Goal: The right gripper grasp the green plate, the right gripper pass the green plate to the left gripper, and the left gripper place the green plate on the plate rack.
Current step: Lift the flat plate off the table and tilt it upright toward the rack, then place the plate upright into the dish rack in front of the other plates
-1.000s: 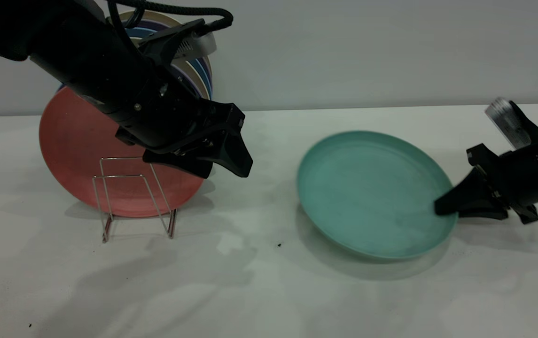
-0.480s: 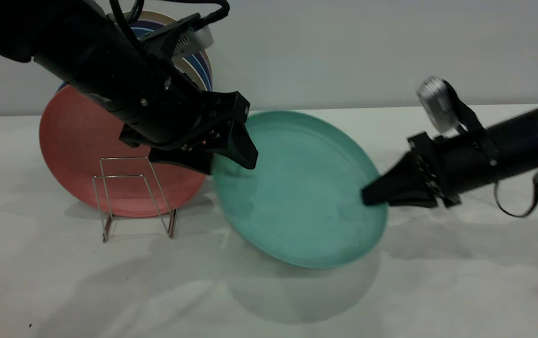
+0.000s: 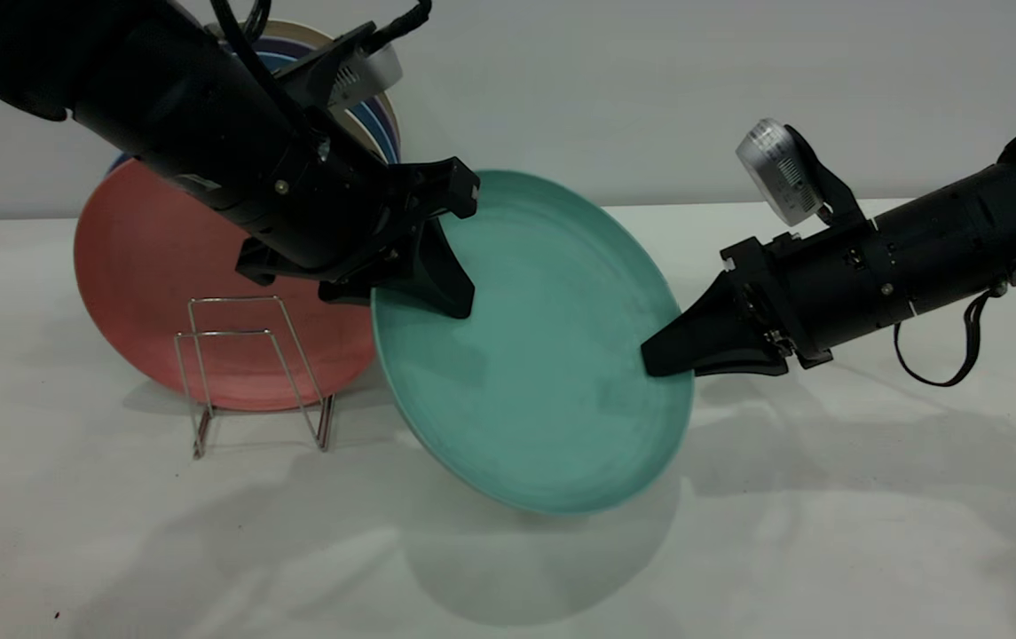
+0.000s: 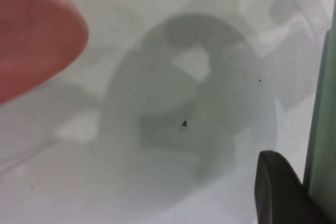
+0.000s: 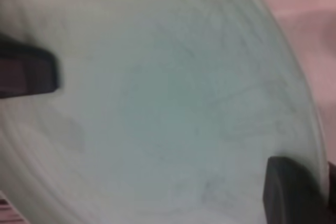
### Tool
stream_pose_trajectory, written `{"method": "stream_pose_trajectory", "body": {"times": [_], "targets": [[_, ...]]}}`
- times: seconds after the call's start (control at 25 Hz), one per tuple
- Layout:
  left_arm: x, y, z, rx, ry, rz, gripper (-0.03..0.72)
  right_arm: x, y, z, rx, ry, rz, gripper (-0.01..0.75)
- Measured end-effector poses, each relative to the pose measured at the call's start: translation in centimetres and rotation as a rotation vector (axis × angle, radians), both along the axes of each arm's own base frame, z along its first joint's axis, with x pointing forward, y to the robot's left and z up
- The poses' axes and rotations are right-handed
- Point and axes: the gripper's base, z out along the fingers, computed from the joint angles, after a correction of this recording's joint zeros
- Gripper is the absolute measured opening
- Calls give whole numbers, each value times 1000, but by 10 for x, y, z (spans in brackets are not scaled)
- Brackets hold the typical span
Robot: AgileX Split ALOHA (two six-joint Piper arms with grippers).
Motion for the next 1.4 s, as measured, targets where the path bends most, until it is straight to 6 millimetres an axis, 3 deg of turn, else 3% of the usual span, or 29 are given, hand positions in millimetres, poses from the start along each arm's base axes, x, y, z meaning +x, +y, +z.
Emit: {"method": "stream_pose_trajectory", "body": {"times": [0.08,0.24,0.32,0.48,0.64,0.92,1.04,1.16,1.4], "targets": [[0,0,1,3,-10,-3,136,1,1,1,14,0,-11,141],[2,1,7,11,-53,-18,136,3,-4,12,59,-17,-21,360],[4,5,14,18,-92,-30,136,9,-13,34,81,-59,-51,475],[11,23,23,88,-198,-112,136,16,-39,107,171,-212,-118,599],[12,44,46,149,-331,-277,136,0,-52,174,171,-306,-79,581],[2,90,103,265,-628,-577,136,-58,-55,254,-32,-331,45,461],[-2,107,120,359,-761,-700,136,-82,-58,270,-110,-288,33,421],[-6,119,130,448,-863,-812,136,-112,-60,274,-175,-249,24,397],[-8,130,126,572,-876,-976,136,-186,-61,274,-255,-246,13,389]]}}
